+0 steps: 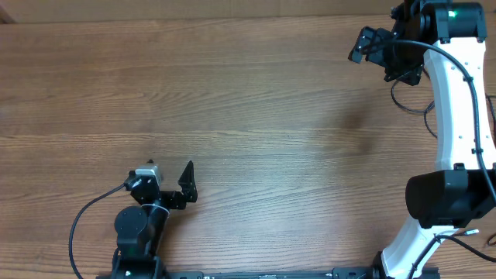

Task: Untangle cables

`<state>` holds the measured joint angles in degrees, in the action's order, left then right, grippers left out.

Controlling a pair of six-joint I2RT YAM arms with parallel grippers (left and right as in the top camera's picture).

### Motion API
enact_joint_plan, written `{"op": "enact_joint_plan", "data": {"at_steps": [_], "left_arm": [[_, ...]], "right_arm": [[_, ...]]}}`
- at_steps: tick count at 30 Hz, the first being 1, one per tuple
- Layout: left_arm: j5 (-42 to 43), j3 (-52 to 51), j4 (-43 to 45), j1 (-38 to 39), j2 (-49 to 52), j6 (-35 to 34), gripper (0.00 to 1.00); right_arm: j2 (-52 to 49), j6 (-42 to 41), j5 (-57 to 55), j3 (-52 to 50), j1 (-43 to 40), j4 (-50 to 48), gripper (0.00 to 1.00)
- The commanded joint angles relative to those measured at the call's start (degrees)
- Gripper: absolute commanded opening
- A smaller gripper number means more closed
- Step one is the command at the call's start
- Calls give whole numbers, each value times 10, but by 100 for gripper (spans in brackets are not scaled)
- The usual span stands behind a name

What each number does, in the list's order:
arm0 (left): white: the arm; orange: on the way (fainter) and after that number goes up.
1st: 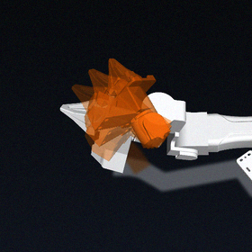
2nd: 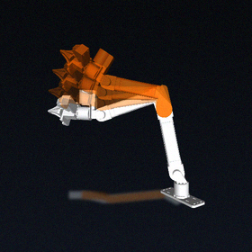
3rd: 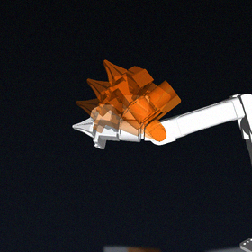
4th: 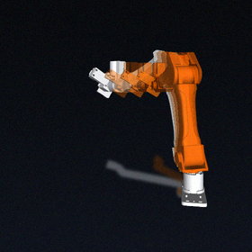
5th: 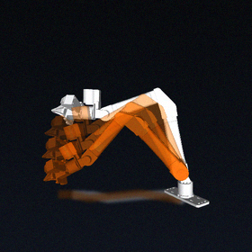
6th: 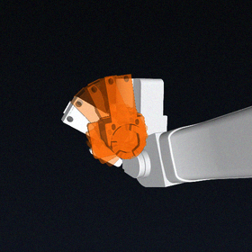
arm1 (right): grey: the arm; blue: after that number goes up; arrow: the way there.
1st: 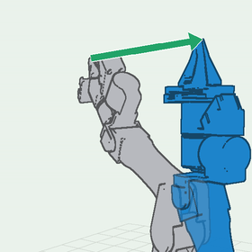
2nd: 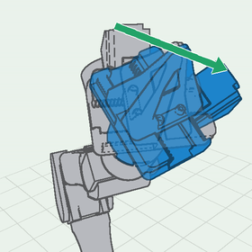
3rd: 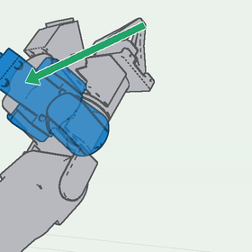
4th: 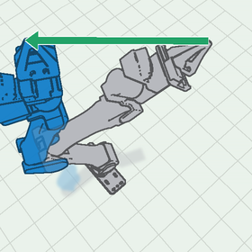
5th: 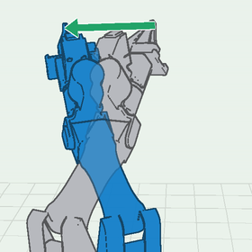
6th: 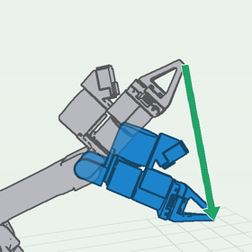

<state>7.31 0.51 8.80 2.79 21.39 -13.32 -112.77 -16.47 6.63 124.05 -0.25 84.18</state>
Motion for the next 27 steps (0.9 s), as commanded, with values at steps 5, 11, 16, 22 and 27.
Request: {"op": "enact_joint_plan", "data": {"at_steps": [5, 11, 16, 22, 27], "left_arm": [[3, -2, -127, -32, -125, 7, 100], [18, -2, -127, -40, -188, 11, 99], [32, -2, -124, -42, -212, 36, 99], [32, -2, -124, -49, -212, 102, 100], [25, -2, -126, -49, -212, 121, 100]], "right_arm": [[5, 0, -1, 0, 0, 0, 100], [5, 0, -1, 0, 0, 0, 100], [5, 0, -1, 0, 0, 0, 100], [5, 0, -1, 0, 0, 0, 100], [5, 0, -1, 0, 0, 0, 100]]}}
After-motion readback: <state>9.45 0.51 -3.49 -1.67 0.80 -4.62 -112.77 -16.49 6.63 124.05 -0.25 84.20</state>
